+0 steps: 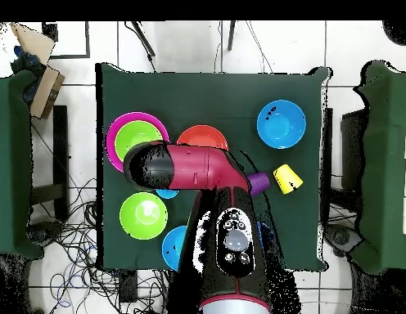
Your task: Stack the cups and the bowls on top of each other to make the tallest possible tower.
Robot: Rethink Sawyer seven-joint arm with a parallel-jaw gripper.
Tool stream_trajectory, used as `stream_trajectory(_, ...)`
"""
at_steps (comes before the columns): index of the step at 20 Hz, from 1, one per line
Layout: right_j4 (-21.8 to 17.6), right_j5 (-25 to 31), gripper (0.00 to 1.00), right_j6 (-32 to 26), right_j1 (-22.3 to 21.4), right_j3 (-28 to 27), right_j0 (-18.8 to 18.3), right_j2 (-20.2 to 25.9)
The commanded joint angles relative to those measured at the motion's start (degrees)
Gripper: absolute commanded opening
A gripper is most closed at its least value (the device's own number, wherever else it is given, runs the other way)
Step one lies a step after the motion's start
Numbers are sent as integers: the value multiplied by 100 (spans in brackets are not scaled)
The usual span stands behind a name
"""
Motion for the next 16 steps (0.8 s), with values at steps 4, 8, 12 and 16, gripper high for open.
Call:
stream_trajectory(4, -114, -238, 100, 701, 319, 428, -44, 225)
stream_trajectory(8, -186, -287, 100, 775, 400, 375, 57, 120)
stream_trajectory(12, -233, -235, 100, 790, 465, 230, 136, 35)
stream_trajectory(16, -238, -283, 100, 802, 463, 232, 164, -5)
